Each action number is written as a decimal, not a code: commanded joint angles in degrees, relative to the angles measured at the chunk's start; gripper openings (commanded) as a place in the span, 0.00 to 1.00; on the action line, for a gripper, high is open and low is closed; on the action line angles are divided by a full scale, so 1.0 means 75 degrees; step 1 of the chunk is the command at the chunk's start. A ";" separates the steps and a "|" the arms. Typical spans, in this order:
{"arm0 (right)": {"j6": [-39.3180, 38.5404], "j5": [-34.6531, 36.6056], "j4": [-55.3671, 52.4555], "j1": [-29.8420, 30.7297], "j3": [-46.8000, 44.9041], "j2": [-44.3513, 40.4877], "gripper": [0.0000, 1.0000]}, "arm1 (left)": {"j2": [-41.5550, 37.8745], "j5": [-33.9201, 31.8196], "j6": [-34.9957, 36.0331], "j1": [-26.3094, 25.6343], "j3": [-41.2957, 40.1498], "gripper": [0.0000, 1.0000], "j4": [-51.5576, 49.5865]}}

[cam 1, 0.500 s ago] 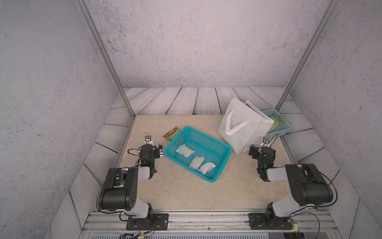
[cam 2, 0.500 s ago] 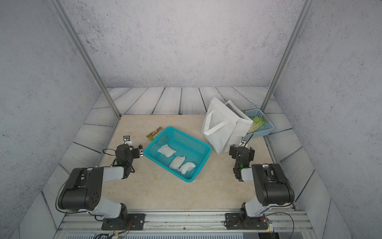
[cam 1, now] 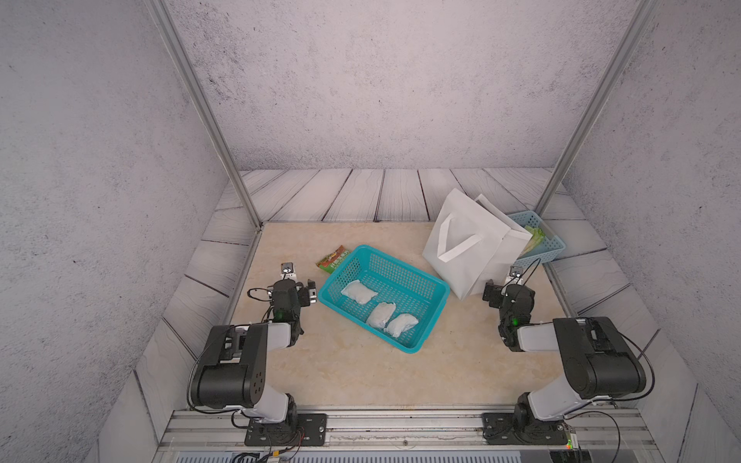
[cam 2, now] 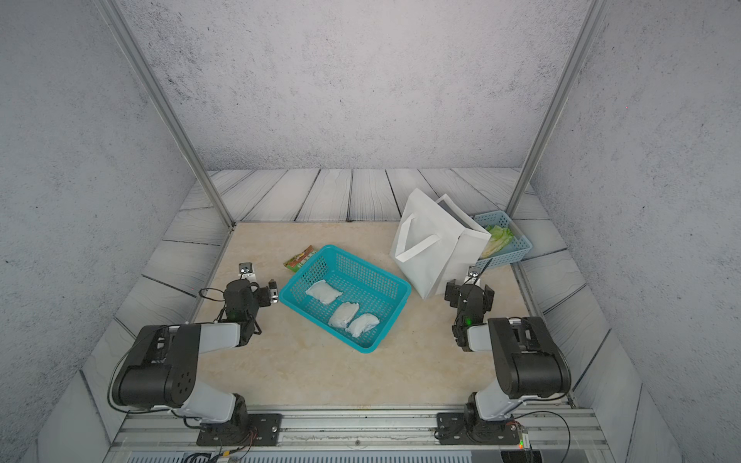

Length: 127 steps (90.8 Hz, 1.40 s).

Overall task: Place the ice pack in the delivery bag
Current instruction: Pick up the delivery bag from the center of the board.

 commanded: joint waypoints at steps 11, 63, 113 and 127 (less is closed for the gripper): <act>-0.0110 -0.0087 0.0323 0.0031 0.0032 0.0057 0.99 | 0.0046 0.0098 0.0086 0.0076 0.0088 1.00 0.0147; 0.2326 -0.2864 -0.6948 0.0467 0.3350 -0.6758 0.99 | -0.5964 0.1546 -0.4786 -0.0341 0.1669 1.00 -0.3648; -0.0067 -0.3810 -1.4135 0.0362 1.1439 -0.0487 0.90 | -0.1911 0.3149 -0.4956 -0.2815 0.7176 1.00 -0.8018; -0.0270 -0.3866 -1.4223 0.0329 1.1384 -0.0037 0.83 | -0.1917 0.3153 -0.5189 -0.3087 0.6523 1.00 -0.7881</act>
